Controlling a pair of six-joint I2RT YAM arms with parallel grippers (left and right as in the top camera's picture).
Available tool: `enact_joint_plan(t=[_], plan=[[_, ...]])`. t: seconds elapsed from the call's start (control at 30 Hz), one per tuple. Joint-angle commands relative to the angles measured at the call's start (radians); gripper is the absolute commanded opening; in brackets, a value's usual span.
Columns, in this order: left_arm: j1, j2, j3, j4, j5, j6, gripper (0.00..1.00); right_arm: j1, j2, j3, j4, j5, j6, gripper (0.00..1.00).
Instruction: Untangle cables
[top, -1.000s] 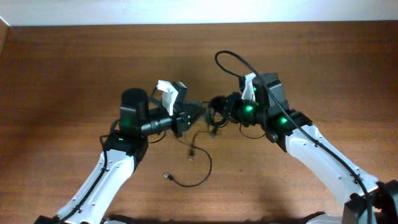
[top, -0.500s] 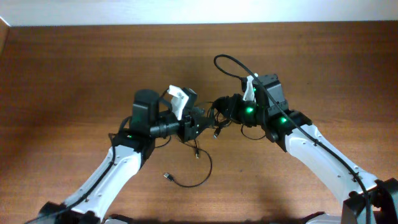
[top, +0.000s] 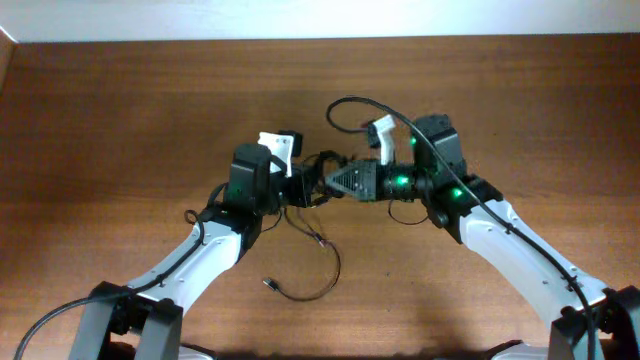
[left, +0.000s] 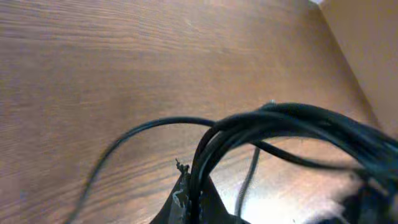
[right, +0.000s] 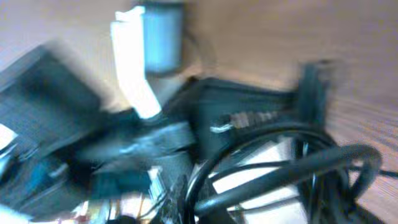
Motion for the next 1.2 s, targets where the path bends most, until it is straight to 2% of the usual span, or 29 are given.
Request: enact_joint_plan(t=[0.0, 0.03, 0.13, 0.17, 0.27, 0.3, 0.33, 0.4, 0.43, 0.5, 0.53, 0.6, 0.63, 0.67, 0.73, 0.77, 0.8, 0.83, 0.87, 0.9, 1.03, 1.07, 1.17], plan=[[0.003, 0.005, 0.003, -0.007, -0.076, -0.043, 0.00, 0.006, -0.012, 0.008, 0.258, -0.412, -0.058, 0.04], [0.003, 0.005, 0.003, -0.017, -0.070, -0.043, 0.00, 0.003, -0.012, 0.008, 0.352, -0.428, -0.014, 0.04], [0.002, 0.005, 0.003, -0.137, -0.049, -0.040, 0.00, -0.101, -0.012, 0.009, 0.748, -0.372, 0.281, 0.04], [0.002, 0.005, 0.003, -0.179, -0.038, -0.008, 0.00, -0.153, -0.012, 0.009, 0.768, -0.312, 0.317, 0.04], [0.003, 0.005, 0.003, -0.257, -0.035, 0.098, 0.00, -0.348, -0.003, 0.009, 0.621, -0.128, 0.274, 0.04], [0.003, 0.005, 0.003, -0.286, -0.064, 0.097, 0.00, -0.404, -0.002, 0.009, 0.483, -0.041, 0.199, 0.04], [0.003, 0.005, 0.003, -0.329, -0.176, 0.047, 0.00, -0.440, -0.002, 0.009, 0.312, 0.070, 0.124, 0.04], [0.003, 0.005, 0.003, -0.380, -0.410, -0.195, 0.00, -0.454, -0.002, 0.009, 0.057, 0.251, -0.008, 0.04], [0.003, 0.005, 0.003, -0.365, -0.428, -0.239, 0.00, -0.454, -0.002, 0.009, -0.037, 0.315, -0.038, 0.04], [0.003, 0.005, 0.003, -0.325, -0.423, -0.240, 0.00, -0.450, -0.002, 0.008, -0.131, 0.320, -0.064, 0.07], [0.003, 0.005, 0.003, -0.311, -0.424, -0.242, 0.00, -0.434, -0.002, 0.009, -0.201, 0.208, -0.137, 0.36], [0.003, 0.005, 0.003, -0.290, -0.424, -0.242, 0.00, -0.364, -0.002, 0.008, -0.360, 0.171, -0.106, 0.67], [0.003, 0.005, 0.003, -0.288, -0.417, -0.242, 0.00, -0.313, -0.002, 0.008, -0.404, 0.172, -0.084, 0.78], [0.003, 0.005, 0.003, -0.292, -0.412, -0.241, 0.00, -0.219, -0.002, 0.008, -0.381, 0.206, -0.084, 0.98], [0.003, 0.005, 0.003, -0.297, -0.411, -0.241, 0.00, -0.111, 0.000, 0.008, -0.316, 0.334, -0.047, 0.99], [0.003, 0.005, 0.003, -0.297, -0.373, -0.209, 0.00, -0.041, 0.019, 0.008, -0.254, 0.395, 0.016, 0.99], [0.003, 0.005, 0.003, -0.297, -0.327, -0.168, 0.00, 0.002, 0.046, 0.008, -0.209, 0.449, 0.020, 0.90], [0.003, 0.005, 0.003, -0.298, -0.298, -0.129, 0.00, 0.030, 0.081, 0.008, -0.184, 0.508, 0.037, 0.88], [0.003, 0.005, 0.003, -0.300, -0.273, -0.070, 0.00, 0.048, 0.159, 0.008, -0.121, 0.546, 0.054, 0.78], [0.003, 0.005, 0.003, -0.301, -0.227, -0.004, 0.00, 0.048, 0.200, 0.008, -0.065, 0.538, 0.054, 0.75], [0.002, 0.005, 0.003, -0.300, -0.214, 0.011, 0.00, 0.048, 0.239, 0.008, -0.030, 0.554, 0.055, 0.74], [0.002, 0.005, 0.003, -0.300, -0.214, 0.012, 0.00, 0.048, 0.243, 0.008, -0.031, 0.554, 0.054, 0.67], [-0.002, 0.005, 0.003, -0.299, -0.213, 0.011, 0.00, 0.048, 0.243, 0.008, -0.061, 0.558, 0.054, 0.27]])
